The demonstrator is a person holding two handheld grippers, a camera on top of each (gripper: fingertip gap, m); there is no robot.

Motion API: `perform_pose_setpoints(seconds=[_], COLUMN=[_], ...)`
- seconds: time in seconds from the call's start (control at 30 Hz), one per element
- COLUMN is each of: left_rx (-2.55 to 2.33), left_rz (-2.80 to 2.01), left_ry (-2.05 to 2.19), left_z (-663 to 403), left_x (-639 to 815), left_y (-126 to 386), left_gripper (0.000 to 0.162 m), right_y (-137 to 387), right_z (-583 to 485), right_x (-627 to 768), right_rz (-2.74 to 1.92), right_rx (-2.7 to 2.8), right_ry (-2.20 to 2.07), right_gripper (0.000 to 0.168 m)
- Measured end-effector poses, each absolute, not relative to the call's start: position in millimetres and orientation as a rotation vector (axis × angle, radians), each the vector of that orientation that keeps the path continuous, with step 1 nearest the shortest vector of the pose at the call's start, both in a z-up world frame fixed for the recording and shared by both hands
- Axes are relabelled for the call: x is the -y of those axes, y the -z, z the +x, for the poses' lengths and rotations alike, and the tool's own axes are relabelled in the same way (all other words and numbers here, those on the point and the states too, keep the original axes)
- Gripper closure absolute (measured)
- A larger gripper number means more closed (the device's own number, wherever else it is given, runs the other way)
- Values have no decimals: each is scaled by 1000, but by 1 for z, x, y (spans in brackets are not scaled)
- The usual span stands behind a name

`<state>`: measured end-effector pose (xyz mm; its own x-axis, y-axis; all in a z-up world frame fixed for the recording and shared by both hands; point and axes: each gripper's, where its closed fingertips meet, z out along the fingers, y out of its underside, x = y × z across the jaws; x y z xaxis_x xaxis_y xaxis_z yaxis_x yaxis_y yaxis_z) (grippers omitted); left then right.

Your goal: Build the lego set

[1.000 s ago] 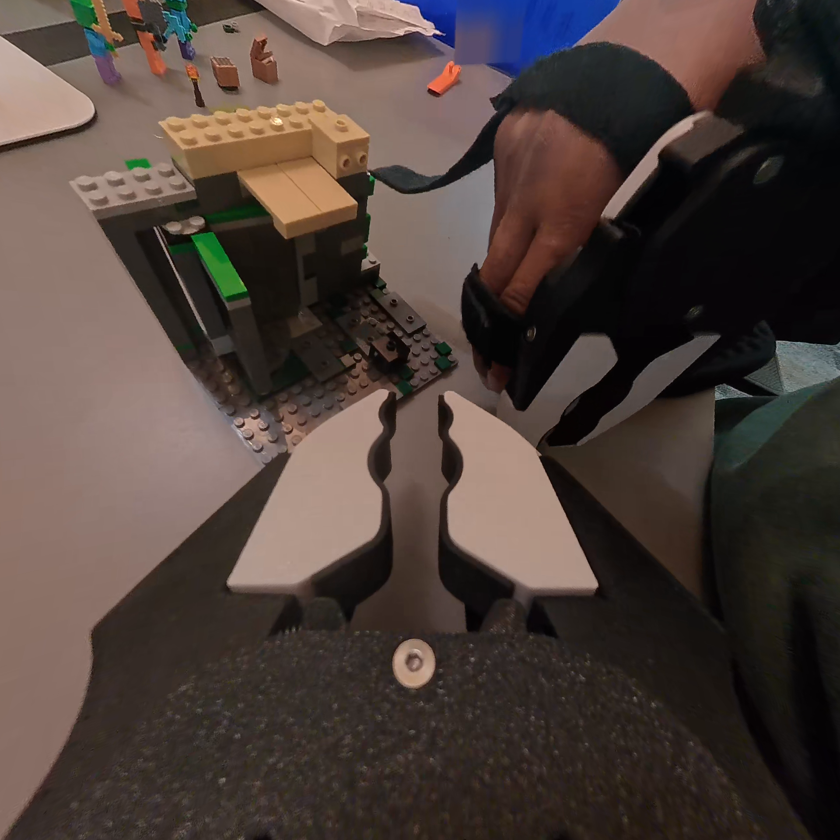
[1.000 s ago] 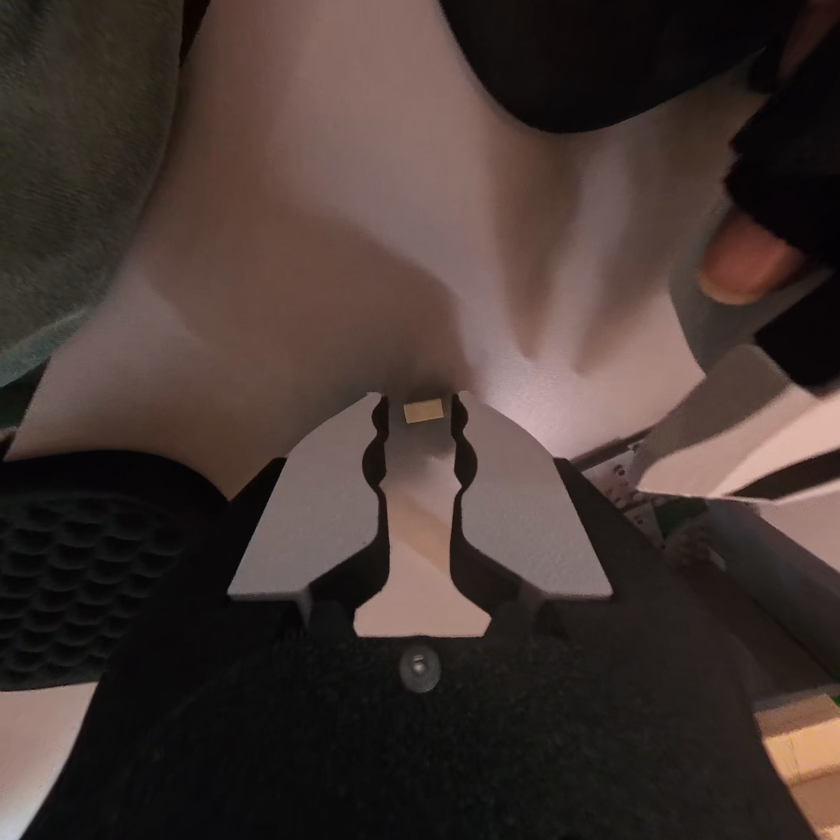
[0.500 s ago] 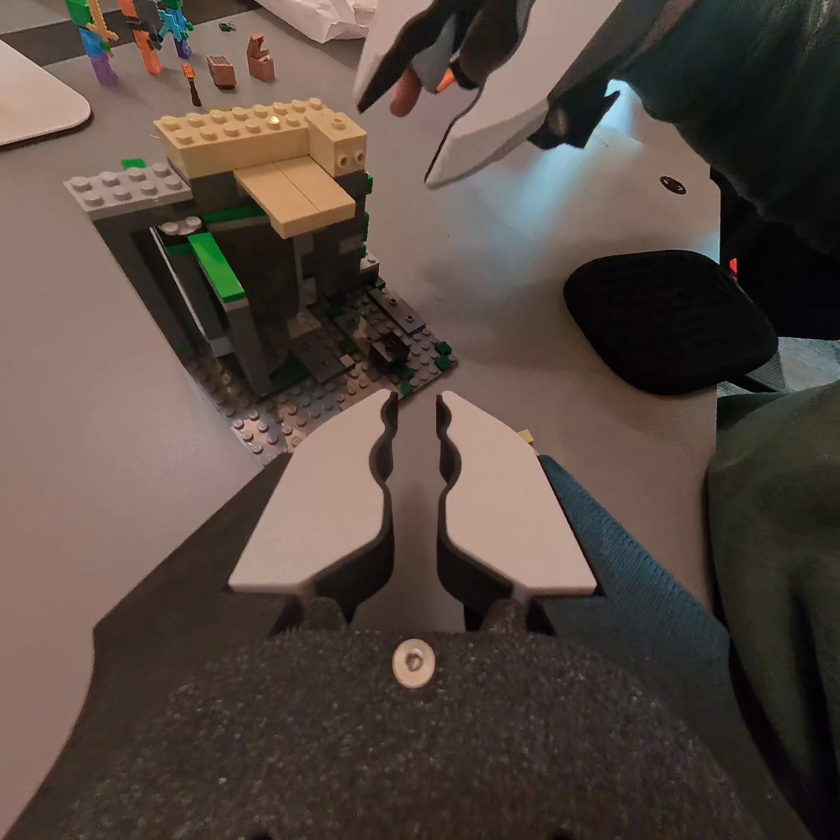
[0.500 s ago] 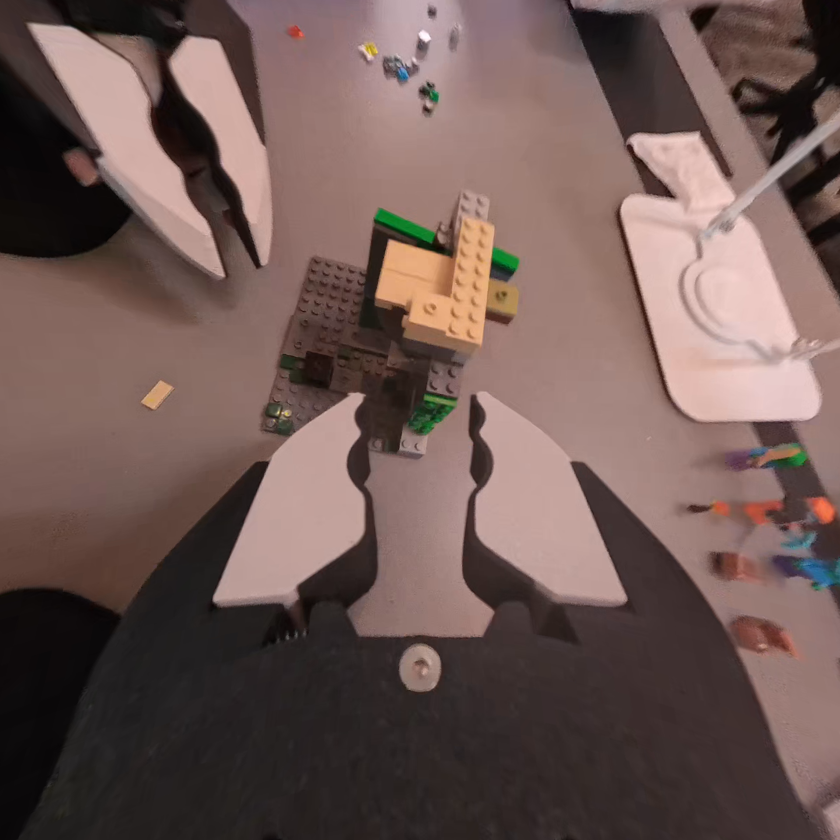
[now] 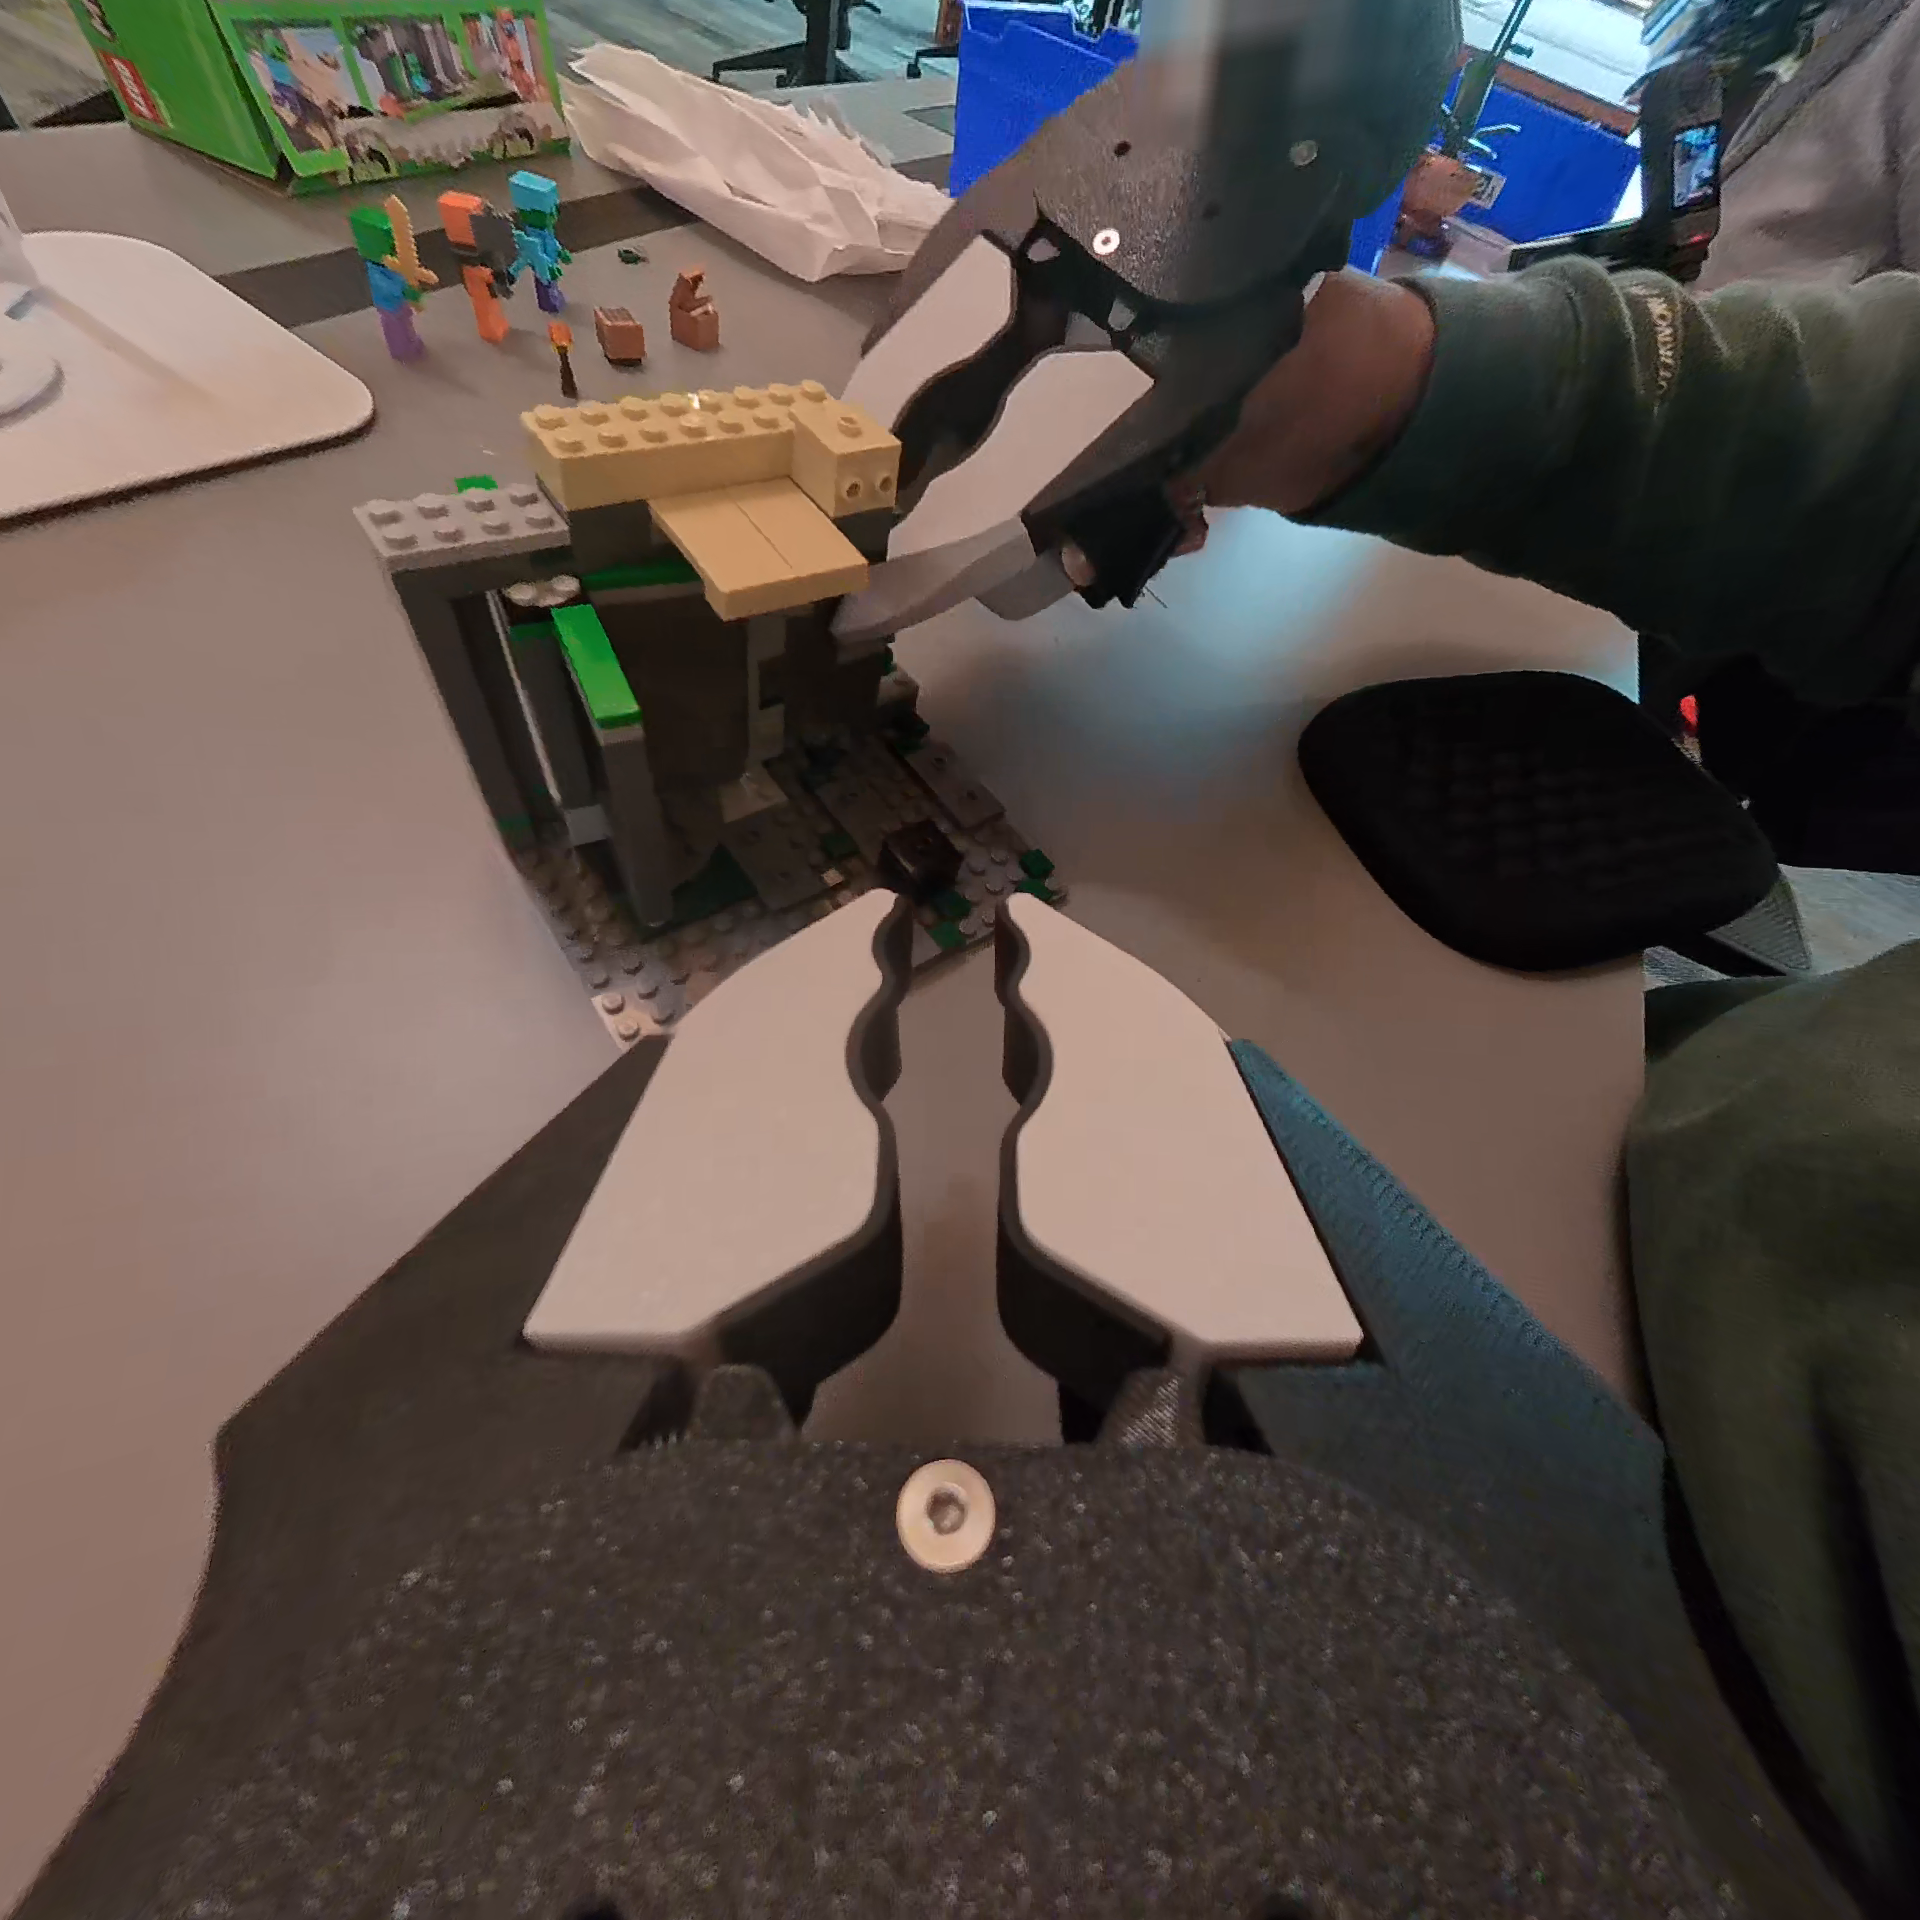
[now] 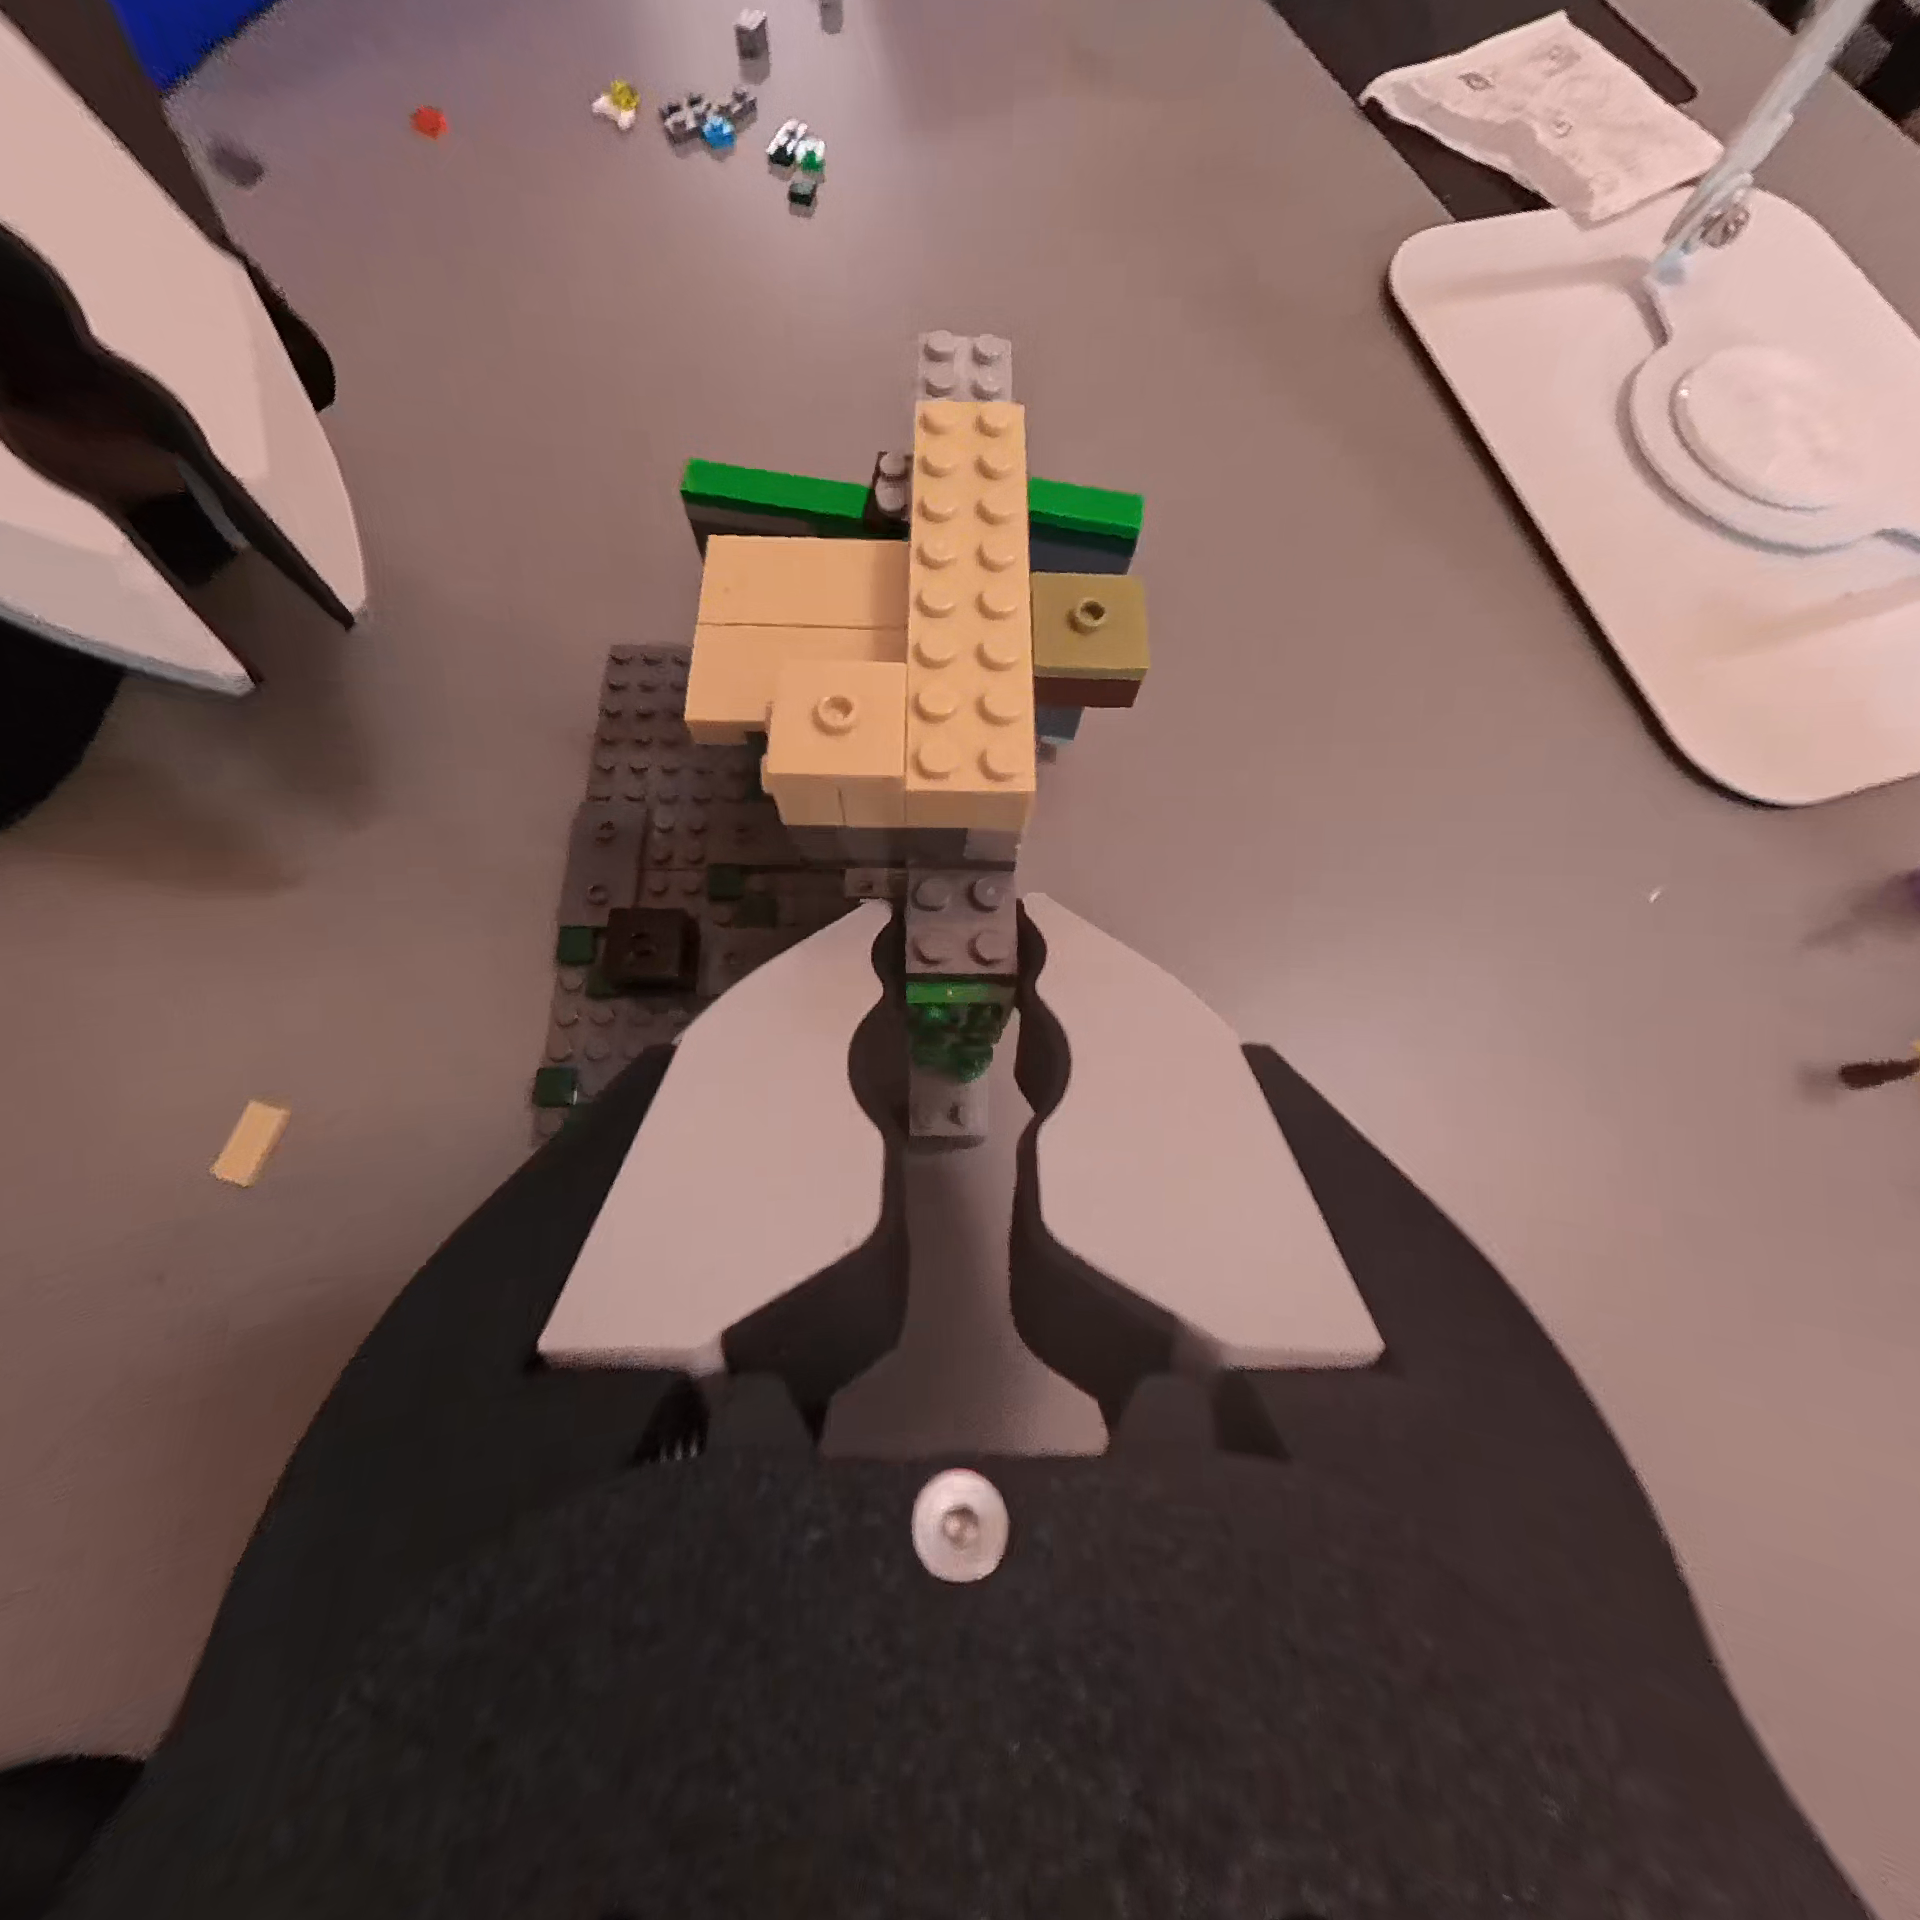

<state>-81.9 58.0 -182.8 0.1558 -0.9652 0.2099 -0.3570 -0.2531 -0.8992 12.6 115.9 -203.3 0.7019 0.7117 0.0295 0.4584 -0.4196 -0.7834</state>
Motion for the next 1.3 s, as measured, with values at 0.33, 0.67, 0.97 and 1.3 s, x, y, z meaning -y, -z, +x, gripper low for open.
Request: perform_pose_setpoints(seconds=[0.33, 0.67, 0.97, 1.3], left_rx=[-1178, -1541, -1956, -2339], left_rz=[-1705, -1259, -934, -624], left_ry=[1060, 540, 146, 148], left_z=[-91, -82, -54, -65], left_x=[-73, -60, -60, -44], left_y=[173, 163, 185, 174], left_gripper=[145, 124, 139, 154], right_y=[185, 186, 189, 192], right_z=[21, 23, 19, 7], right_x=[-109, -95, -86, -56], right_rz=[-2116, -2122, -2140, -2156], right_rx=[415, 155, 105, 35], right_ry=[-760, -1055, -1119, -1249], right_gripper=[152, 152, 152, 150])
